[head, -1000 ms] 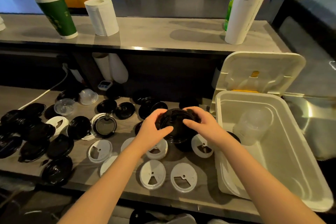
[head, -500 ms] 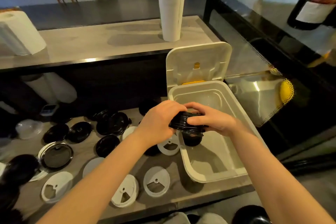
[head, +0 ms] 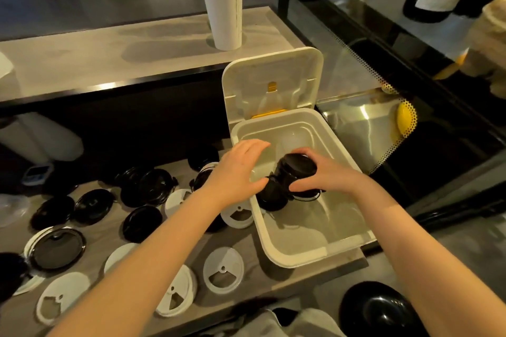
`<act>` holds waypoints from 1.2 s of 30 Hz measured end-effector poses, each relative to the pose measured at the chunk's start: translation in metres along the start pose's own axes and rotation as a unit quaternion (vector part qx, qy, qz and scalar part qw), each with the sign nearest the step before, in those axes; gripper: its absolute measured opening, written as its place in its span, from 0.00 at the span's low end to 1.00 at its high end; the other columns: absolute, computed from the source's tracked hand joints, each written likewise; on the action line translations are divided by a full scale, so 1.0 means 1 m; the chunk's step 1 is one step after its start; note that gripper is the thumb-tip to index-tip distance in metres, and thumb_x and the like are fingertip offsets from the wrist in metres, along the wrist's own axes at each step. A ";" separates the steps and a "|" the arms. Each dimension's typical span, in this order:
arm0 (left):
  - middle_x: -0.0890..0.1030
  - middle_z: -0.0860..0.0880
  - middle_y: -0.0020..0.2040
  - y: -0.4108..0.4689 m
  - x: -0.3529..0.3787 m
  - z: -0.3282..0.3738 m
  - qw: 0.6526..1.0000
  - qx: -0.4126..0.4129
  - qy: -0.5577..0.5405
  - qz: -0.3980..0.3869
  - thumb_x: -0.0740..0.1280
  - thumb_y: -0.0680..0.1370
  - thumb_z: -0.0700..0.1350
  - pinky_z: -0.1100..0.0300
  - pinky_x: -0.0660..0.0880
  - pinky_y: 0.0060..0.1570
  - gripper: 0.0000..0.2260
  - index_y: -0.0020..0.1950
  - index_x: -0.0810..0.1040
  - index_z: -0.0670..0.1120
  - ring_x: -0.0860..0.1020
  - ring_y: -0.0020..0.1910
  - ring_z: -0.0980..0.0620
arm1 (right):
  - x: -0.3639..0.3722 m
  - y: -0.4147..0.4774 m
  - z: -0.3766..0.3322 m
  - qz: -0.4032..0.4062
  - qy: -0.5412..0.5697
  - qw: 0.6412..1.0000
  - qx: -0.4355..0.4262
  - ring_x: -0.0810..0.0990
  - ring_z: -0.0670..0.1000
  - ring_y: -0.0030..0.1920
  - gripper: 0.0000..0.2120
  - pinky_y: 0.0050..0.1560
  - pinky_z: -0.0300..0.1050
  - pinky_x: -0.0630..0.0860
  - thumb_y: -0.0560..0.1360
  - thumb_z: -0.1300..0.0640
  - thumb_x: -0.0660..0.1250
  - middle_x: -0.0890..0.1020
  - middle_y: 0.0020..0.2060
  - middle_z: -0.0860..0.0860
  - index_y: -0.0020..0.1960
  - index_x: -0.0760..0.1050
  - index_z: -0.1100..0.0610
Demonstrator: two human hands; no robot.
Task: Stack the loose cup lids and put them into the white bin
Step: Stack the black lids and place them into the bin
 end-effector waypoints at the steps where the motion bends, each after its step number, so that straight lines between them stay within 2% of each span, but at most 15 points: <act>1: 0.63 0.50 0.74 -0.005 0.004 -0.006 0.999 -0.029 -0.010 -0.010 0.67 0.76 0.51 0.58 0.56 0.72 0.30 0.75 0.60 0.47 0.59 0.74 0.52 | 0.002 0.003 0.006 0.010 -0.047 0.999 0.006 0.75 0.48 0.57 0.38 0.52 0.40 0.74 0.66 0.52 0.77 0.71 0.60 0.47 0.70 0.61 0.46; 4: 0.55 0.49 0.77 -0.016 0.017 -0.017 0.994 -0.093 -0.028 -0.051 0.63 0.78 0.54 0.57 0.51 0.74 0.31 0.77 0.55 0.45 0.51 0.77 0.52 | 0.019 0.012 0.021 -0.022 -0.168 0.985 0.032 0.73 0.51 0.59 0.43 0.58 0.44 0.74 0.63 0.49 0.78 0.71 0.59 0.48 0.71 0.60 0.49; 7: 0.50 0.48 0.78 -0.018 0.022 -0.018 0.993 -0.099 -0.031 -0.059 0.61 0.79 0.55 0.58 0.48 0.74 0.32 0.77 0.52 0.44 0.46 0.77 0.54 | 0.039 0.025 0.034 -0.074 -0.279 0.957 0.032 0.73 0.53 0.60 0.45 0.58 0.47 0.74 0.59 0.46 0.78 0.72 0.59 0.50 0.70 0.60 0.50; 10: 0.48 0.48 0.78 -0.016 0.023 -0.019 0.993 -0.096 -0.026 -0.059 0.61 0.79 0.55 0.61 0.46 0.73 0.33 0.77 0.51 0.44 0.45 0.77 0.54 | 0.055 0.030 0.042 -0.119 -0.368 0.922 0.028 0.71 0.56 0.61 0.50 0.59 0.49 0.73 0.59 0.43 0.77 0.70 0.61 0.53 0.72 0.55 0.51; 13: 0.48 0.49 0.78 -0.017 0.024 -0.020 0.994 -0.092 -0.018 -0.053 0.60 0.79 0.56 0.62 0.46 0.73 0.33 0.77 0.51 0.44 0.45 0.77 0.54 | 0.070 0.031 0.051 -0.155 -0.426 0.892 0.001 0.70 0.57 0.60 0.51 0.57 0.49 0.72 0.60 0.42 0.77 0.69 0.62 0.55 0.73 0.51 0.52; 17: 0.48 0.49 0.78 -0.017 0.027 -0.022 0.994 -0.097 -0.021 -0.048 0.60 0.79 0.56 0.62 0.46 0.73 0.32 0.77 0.52 0.45 0.45 0.77 0.55 | 0.080 0.030 0.057 -0.176 -0.441 0.880 -0.021 0.70 0.57 0.58 0.48 0.56 0.50 0.73 0.61 0.43 0.78 0.68 0.62 0.56 0.71 0.53 0.54; 19: 0.49 0.50 0.78 -0.018 0.027 -0.022 0.994 -0.098 -0.021 -0.048 0.60 0.79 0.55 0.61 0.46 0.73 0.31 0.77 0.53 0.45 0.45 0.77 0.56 | 0.080 0.031 0.058 -0.184 -0.479 0.858 -0.030 0.71 0.57 0.58 0.49 0.56 0.51 0.74 0.61 0.43 0.78 0.67 0.63 0.56 0.71 0.52 0.53; 24: 0.49 0.50 0.78 -0.018 0.027 -0.021 0.993 -0.105 -0.026 -0.050 0.60 0.79 0.55 0.61 0.47 0.73 0.30 0.77 0.55 0.45 0.45 0.77 0.56 | 0.083 0.030 0.054 -0.151 -0.590 0.791 -0.056 0.74 0.58 0.56 0.49 0.51 0.51 0.73 0.62 0.40 0.76 0.69 0.62 0.56 0.72 0.52 0.52; 28: 0.49 0.50 0.78 -0.018 0.027 -0.019 0.992 -0.112 -0.025 -0.048 0.60 0.79 0.54 0.59 0.48 0.73 0.29 0.76 0.57 0.45 0.45 0.77 0.56 | 0.086 0.034 0.050 -0.101 -0.643 0.756 -0.062 0.75 0.59 0.53 0.48 0.51 0.51 0.74 0.64 0.37 0.72 0.72 0.58 0.57 0.73 0.50 0.51; 31: 0.49 0.50 0.78 -0.018 0.026 -0.018 0.992 -0.116 -0.023 -0.049 0.61 0.79 0.54 0.58 0.50 0.73 0.28 0.76 0.57 0.45 0.44 0.77 0.56 | 0.086 0.037 0.048 -0.082 -0.650 0.754 -0.050 0.75 0.58 0.52 0.47 0.52 0.53 0.75 0.64 0.34 0.70 0.72 0.56 0.57 0.74 0.50 0.49; 36: 0.50 0.50 0.78 -0.017 0.026 -0.017 0.992 -0.117 -0.013 -0.052 0.61 0.79 0.54 0.58 0.51 0.73 0.28 0.76 0.58 0.45 0.45 0.77 0.56 | 0.081 0.037 0.047 -0.103 -0.641 0.760 -0.033 0.73 0.58 0.57 0.53 0.54 0.53 0.75 0.63 0.32 0.70 0.69 0.63 0.56 0.76 0.43 0.46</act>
Point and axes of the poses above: each hand's wrist, its own y-axis towards the middle knuckle, its own x-axis out of the palm, z = x × y, the point moved 1 cm from there along y, towards the middle knuckle
